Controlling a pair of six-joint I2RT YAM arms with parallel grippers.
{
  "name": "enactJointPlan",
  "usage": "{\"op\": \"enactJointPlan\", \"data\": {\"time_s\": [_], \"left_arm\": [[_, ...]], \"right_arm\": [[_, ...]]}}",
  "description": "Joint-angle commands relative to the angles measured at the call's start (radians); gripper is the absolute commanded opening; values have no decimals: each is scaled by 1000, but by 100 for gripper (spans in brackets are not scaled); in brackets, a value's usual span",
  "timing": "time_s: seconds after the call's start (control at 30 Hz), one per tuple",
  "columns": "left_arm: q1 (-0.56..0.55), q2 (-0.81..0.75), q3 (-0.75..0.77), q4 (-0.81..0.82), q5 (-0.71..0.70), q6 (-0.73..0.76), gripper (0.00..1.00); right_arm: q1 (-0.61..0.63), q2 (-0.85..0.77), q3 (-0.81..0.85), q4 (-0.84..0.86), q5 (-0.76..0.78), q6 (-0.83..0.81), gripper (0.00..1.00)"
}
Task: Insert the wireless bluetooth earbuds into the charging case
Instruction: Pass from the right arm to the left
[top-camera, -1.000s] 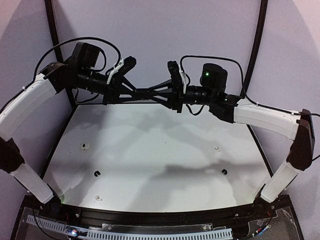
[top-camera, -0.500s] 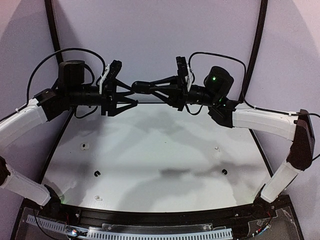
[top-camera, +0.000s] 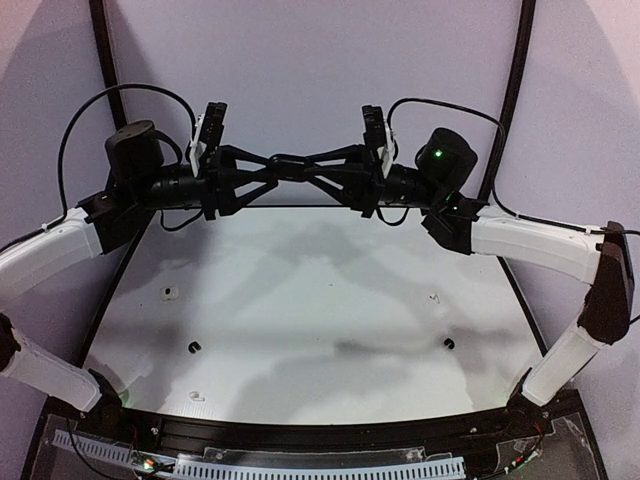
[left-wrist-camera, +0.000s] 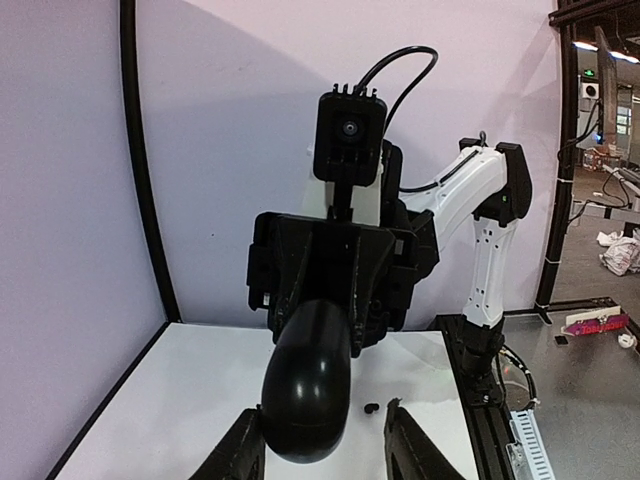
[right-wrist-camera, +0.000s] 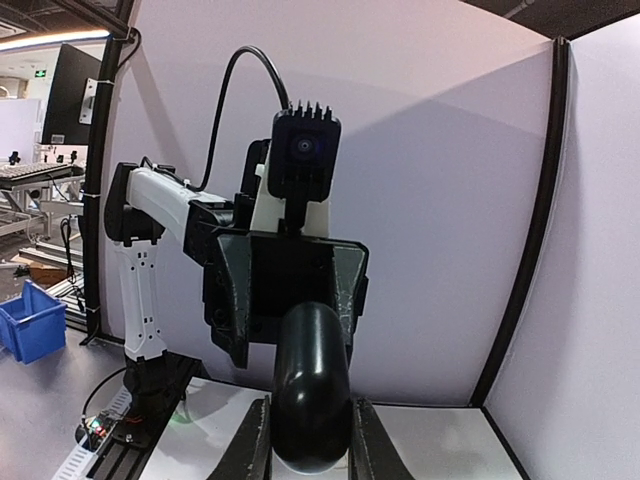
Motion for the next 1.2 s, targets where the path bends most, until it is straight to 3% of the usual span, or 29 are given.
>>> {"op": "enactJointPlan", "data": {"time_s": [0.0,0.6,0.83,1.0,1.17], "left_arm": [[-5,-1,-4,35,26,-20,40],[-6,15,20,-9,29,3,30],[-6,15,22,-11,27,6,19],[-6,15,22,-16,11,5,2],[-6,13,27,-27,-16,3,1]], "right_arm": [[-6,-15,12,34,-2,16,0],[2,39,79,1,-18,1,0],[2,44,86,-19,-17,-8,0],[2,47,87,-3,-18,0,0],[2,46,82,-2,-12,1,0]]}}
